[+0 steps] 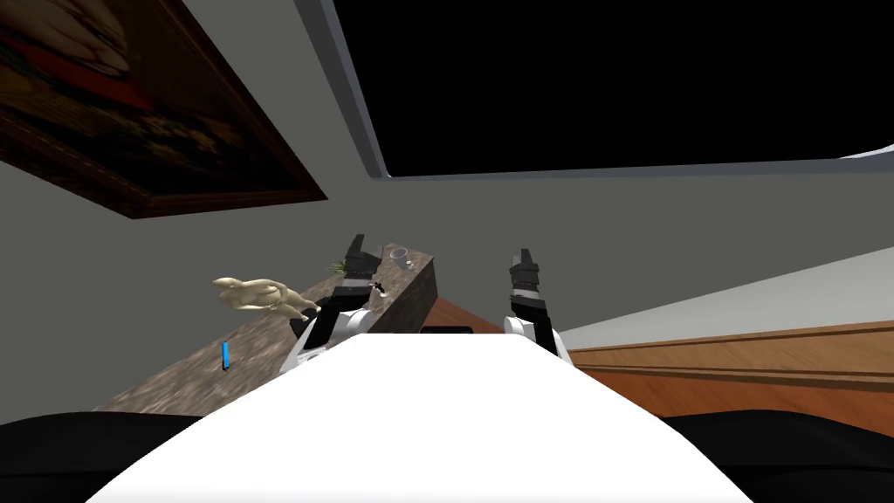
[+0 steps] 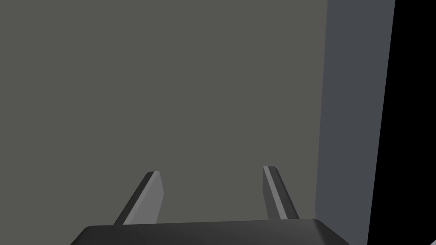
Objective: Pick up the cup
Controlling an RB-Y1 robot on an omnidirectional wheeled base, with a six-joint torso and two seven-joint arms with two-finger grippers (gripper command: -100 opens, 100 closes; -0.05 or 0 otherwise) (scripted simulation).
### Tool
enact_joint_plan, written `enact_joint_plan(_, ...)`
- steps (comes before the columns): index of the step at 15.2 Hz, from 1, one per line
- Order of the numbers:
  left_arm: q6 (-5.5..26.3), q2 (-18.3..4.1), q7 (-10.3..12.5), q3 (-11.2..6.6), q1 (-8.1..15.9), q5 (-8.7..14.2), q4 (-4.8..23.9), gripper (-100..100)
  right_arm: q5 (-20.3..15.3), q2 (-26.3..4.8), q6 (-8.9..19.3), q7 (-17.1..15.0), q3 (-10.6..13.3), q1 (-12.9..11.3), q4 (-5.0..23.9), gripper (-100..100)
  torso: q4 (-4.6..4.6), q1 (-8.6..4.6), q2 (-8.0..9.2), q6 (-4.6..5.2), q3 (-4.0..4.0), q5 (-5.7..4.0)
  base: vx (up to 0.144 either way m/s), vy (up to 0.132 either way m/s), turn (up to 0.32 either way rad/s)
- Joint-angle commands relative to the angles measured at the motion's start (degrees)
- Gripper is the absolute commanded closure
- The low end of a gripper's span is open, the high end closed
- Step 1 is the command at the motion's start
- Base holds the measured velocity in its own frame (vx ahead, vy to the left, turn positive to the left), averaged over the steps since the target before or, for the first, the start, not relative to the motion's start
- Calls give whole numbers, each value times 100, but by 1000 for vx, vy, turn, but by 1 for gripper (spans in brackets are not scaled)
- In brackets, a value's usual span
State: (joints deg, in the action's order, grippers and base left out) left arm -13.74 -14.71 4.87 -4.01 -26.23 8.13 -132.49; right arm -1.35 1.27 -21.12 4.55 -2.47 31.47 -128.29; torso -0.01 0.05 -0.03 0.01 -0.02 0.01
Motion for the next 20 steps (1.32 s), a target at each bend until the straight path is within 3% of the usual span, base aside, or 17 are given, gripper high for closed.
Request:
enact_joint_plan(1, 286, -245, 5, -76, 110, 224, 162, -100, 0, 0, 0, 0, 0, 0, 0, 0, 0, 0, 0, 0, 0, 0, 6, 10, -83)
enact_joint_plan(3, 492, -245, 5, -76, 110, 224, 162, -100, 0, 0, 0, 0, 0, 0, 0, 0, 0, 2, -2, 1, -1, 1, 6, 11, -53)
enact_joint_plan(4, 650, -423, 8, -135, 177, 402, 245, -100, 0, 0, 0, 0, 0, 0, 0, 0, 0, 1, -1, -1, -1, 0, 6, 7, -63)
enact_joint_plan(6, 848, -423, 8, -135, 177, 402, 245, -100, 0, 0, 0, 0, 0, 0, 0, 0, 0, 0, -2, 0, -1, 0, 5, 7, -48)
enact_joint_plan(7, 1011, -601, 10, -197, 247, 589, 332, -100, 0, 0, 0, 0, 0, 0, 0, 0, 0, -1, -1, -1, -1, 0, 6, 8, -81)
enact_joint_plan(9, 1221, -601, 10, -197, 247, 589, 332, -100, 0, 0, 0, 0, 0, 0, 0, 0, 0, 1, -2, 0, -1, 0, 6, 10, -58)
enact_joint_plan(10, 1364, -778, 13, -262, 320, 784, 423, -100, 0, 0, 0, 0, 0, 0, 0, 0, 0, 0, -1, -1, -1, 0, 8, 10, -58)
enact_joint_plan(12, 1611, -778, 13, -262, 320, 784, 423, -100, 0, 0, 0, 0, 0, 0, 0, 0, 0, 1, -2, 0, -1, 0, 7, 10, -57)
enact_joint_plan(13, 1746, -954, 16, -330, 396, 987, 518, -100, 0, 0, 0, 0, 0, 0, 0, 0, 0, 0, -1, -1, -1, 0, 7, 8, -83)
enact_joint_plan(16, 2016, -954, 16, -330, 396, 987, 518, -100, 0, 0, 0, 0, 0, 0, 0, 0, -1, 0, -2, -1, -1, 0, 6, 8, -38)
enact_joint_plan(17, 2207, -1129, 18, -400, 475, 1196, 614, -100, 0, 0, 0, 0, 0, 0, 0, 0, 0, -1, -1, -2, -1, 0, 7, 6, -72)
enact_joint_plan(20, 2433, -1129, 18, -400, 475, 1196, 614, -100, 0, 0, 0, 0, 0, 0, 0, 0, 0, 0, -2, -1, -1, 0, 6, 9, -43)
